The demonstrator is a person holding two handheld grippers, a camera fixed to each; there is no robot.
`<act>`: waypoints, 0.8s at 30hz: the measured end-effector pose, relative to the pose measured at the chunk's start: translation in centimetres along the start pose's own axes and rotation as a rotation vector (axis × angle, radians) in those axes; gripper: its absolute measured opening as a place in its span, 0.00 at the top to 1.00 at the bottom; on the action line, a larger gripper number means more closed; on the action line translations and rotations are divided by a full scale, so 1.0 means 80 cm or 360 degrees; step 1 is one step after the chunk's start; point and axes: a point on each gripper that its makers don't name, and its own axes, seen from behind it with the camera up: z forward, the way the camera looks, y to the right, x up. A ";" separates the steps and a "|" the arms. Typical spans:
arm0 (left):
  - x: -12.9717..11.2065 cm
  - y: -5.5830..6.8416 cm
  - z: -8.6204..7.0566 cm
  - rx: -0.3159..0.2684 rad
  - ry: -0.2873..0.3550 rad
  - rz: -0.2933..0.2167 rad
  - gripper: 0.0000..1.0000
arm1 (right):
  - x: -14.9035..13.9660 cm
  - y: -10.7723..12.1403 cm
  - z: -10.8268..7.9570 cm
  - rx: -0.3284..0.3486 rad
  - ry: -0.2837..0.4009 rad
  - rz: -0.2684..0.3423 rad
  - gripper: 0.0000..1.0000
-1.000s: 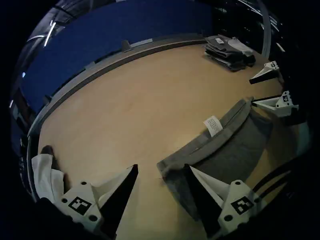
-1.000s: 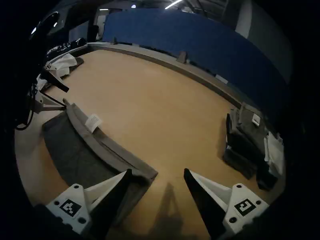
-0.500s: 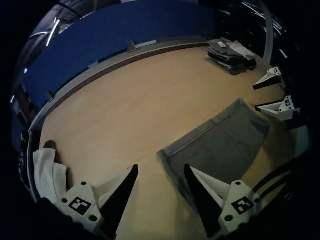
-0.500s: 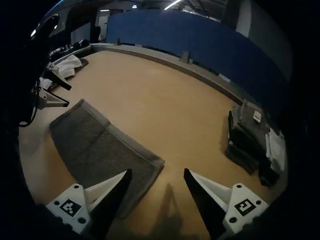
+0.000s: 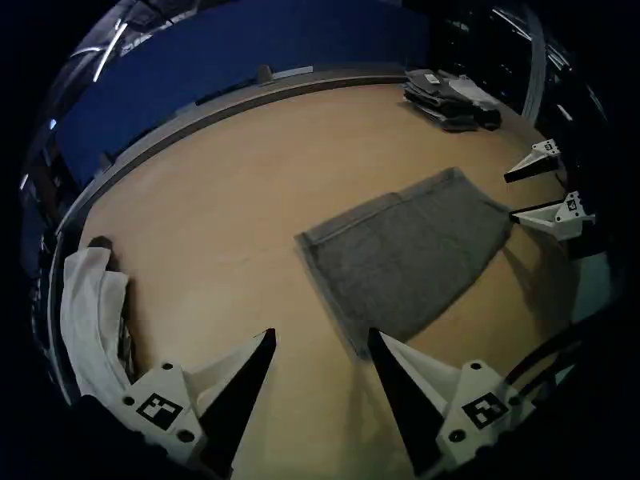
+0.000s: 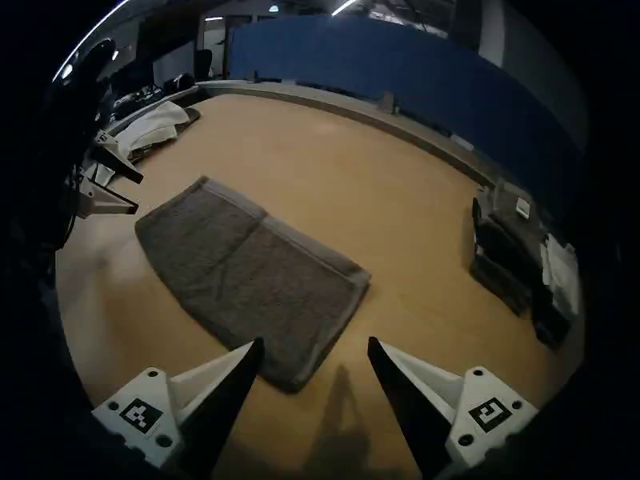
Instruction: Fold towel
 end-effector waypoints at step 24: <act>-0.041 0.013 -0.028 -0.0016 -0.0033 -0.0044 0.15 | -0.034 -0.019 0.001 0.0082 -0.0071 0.0031 0.20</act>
